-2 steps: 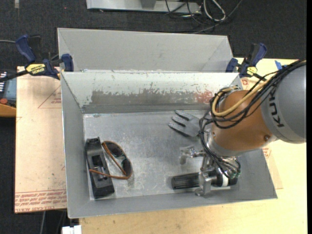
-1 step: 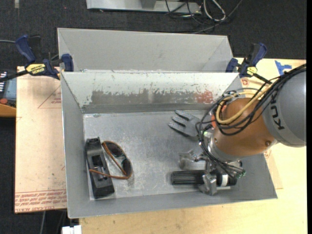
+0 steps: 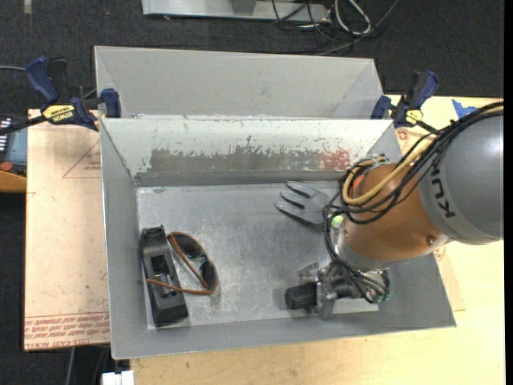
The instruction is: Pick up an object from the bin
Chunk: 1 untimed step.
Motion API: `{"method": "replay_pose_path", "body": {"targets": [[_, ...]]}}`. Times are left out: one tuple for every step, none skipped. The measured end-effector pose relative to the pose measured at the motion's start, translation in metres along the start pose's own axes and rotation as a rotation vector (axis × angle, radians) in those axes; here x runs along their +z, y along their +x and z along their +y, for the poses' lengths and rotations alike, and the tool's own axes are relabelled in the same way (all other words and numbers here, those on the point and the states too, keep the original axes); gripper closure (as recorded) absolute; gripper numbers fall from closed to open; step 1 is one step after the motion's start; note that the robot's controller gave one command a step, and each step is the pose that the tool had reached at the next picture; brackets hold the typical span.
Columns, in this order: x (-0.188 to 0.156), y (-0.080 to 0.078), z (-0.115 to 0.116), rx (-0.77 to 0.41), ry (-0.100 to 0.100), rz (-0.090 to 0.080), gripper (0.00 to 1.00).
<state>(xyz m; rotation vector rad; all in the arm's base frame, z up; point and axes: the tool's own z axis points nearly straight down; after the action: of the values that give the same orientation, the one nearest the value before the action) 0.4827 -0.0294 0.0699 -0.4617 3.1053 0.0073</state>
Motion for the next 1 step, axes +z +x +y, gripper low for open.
{"method": "replay_pose_path", "body": {"targets": [[-0.0001, 0.0000, 0.0000, 0.001, 0.000, 0.000, 1.00]]}}
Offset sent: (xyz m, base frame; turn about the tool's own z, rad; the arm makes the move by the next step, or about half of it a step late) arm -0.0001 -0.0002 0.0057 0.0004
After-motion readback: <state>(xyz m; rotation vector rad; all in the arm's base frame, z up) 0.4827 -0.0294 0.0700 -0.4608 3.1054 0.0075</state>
